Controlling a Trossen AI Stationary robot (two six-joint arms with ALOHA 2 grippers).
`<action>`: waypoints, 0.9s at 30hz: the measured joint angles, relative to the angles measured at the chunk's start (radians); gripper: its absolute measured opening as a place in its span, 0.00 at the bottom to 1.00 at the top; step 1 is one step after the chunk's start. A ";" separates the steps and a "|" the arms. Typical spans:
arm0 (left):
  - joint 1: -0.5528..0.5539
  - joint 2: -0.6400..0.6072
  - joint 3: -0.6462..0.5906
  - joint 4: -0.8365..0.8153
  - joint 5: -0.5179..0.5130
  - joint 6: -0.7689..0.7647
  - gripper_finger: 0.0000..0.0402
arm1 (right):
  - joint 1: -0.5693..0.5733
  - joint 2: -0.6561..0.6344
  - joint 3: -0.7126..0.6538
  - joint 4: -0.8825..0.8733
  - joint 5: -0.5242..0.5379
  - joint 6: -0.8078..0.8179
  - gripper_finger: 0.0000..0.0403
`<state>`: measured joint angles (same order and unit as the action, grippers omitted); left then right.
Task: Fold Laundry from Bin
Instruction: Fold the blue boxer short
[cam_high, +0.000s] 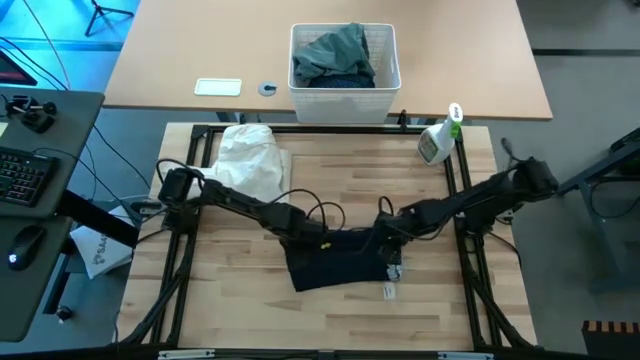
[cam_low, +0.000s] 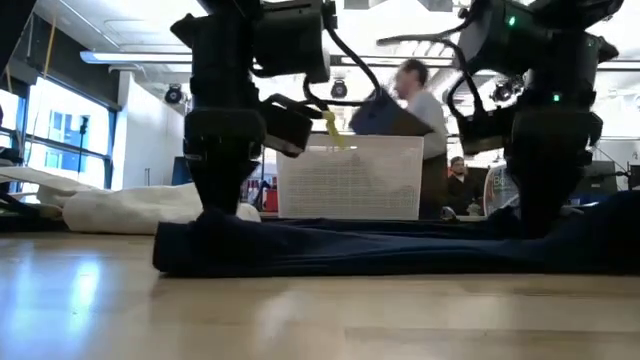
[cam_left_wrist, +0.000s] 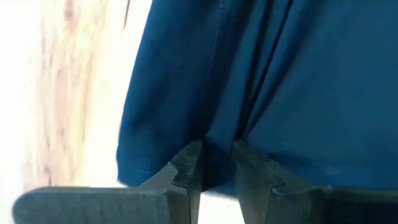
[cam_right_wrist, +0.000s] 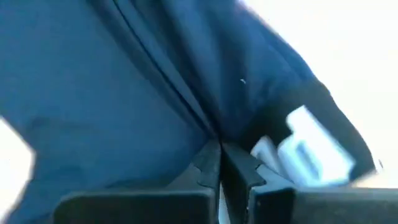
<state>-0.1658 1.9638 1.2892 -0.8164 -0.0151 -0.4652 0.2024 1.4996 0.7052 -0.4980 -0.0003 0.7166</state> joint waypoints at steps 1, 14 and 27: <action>0.000 -0.008 0.000 -0.011 0.004 -0.001 0.17 | 0.000 -0.025 0.000 -0.009 0.002 0.007 0.01; 0.002 -0.163 0.036 0.080 0.210 -0.060 0.16 | 0.037 -0.304 -0.016 0.029 0.014 0.244 0.28; -0.060 -0.015 -0.078 0.170 0.212 0.053 0.09 | 0.117 -0.170 -0.264 0.366 -0.020 0.358 0.26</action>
<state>-0.2256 1.9487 1.2116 -0.6464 0.1972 -0.4125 0.3195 1.3299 0.4408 -0.1315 -0.0202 1.0749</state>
